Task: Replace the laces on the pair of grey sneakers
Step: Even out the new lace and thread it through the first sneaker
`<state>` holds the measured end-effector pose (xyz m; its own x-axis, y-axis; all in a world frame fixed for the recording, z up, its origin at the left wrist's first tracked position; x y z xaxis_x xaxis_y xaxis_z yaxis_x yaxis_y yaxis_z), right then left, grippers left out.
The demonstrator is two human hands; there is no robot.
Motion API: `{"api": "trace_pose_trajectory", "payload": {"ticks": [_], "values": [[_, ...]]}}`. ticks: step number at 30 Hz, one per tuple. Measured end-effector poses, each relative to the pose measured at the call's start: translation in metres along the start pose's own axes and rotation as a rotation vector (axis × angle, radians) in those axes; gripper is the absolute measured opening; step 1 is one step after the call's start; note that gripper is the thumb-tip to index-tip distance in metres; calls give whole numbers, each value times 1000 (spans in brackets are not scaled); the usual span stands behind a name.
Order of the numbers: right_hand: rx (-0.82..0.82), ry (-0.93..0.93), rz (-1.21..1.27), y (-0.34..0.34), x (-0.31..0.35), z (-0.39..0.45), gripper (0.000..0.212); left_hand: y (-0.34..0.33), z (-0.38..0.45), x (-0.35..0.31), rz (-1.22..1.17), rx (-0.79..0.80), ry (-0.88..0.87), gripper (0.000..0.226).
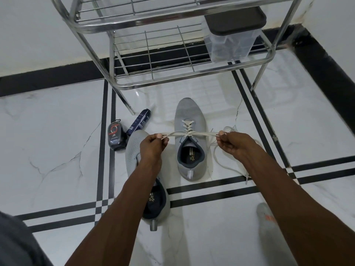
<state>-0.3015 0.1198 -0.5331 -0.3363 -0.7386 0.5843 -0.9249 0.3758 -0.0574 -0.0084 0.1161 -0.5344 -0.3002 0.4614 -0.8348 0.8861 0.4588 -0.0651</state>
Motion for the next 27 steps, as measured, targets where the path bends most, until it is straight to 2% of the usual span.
{"api": "trace_pose_trajectory", "payload": {"ticks": [4,7,11,15,19,21,25,27], "values": [[-47,38,54,7,1,4,5,1,2,5,-46,-64,24,21],[-54,43,113,3,-2,3,14,-2,1,9,-108,-95,53,23],[-72,135,66,1,3,-2,12,-10,0,7,-164,-30,97,21],[91,172,-42,-9,17,-8,10,-8,-1,-12,-78,46,-8,14],[196,252,-298,-16,29,-17,12,-9,-4,-27,178,171,-177,15],[243,285,-399,-18,31,-21,12,-9,-4,-31,269,205,-210,11],[394,324,-379,-22,35,-24,24,-11,-3,-39,317,275,-230,15],[444,348,-480,-27,37,-29,26,-13,-4,-44,375,316,-262,16]]}}
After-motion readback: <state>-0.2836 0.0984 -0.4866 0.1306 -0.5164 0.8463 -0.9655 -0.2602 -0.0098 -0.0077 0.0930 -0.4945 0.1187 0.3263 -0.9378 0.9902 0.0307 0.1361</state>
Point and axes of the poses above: each hand's wrist, its own z-axis towards the middle knuckle, its own y-axis out of the back of the hand, x = y × z, the point moved 9 cm from there along z, towards the middle knuckle, and after that the axes turned 1 degree about -z, right-handed, at the moved point
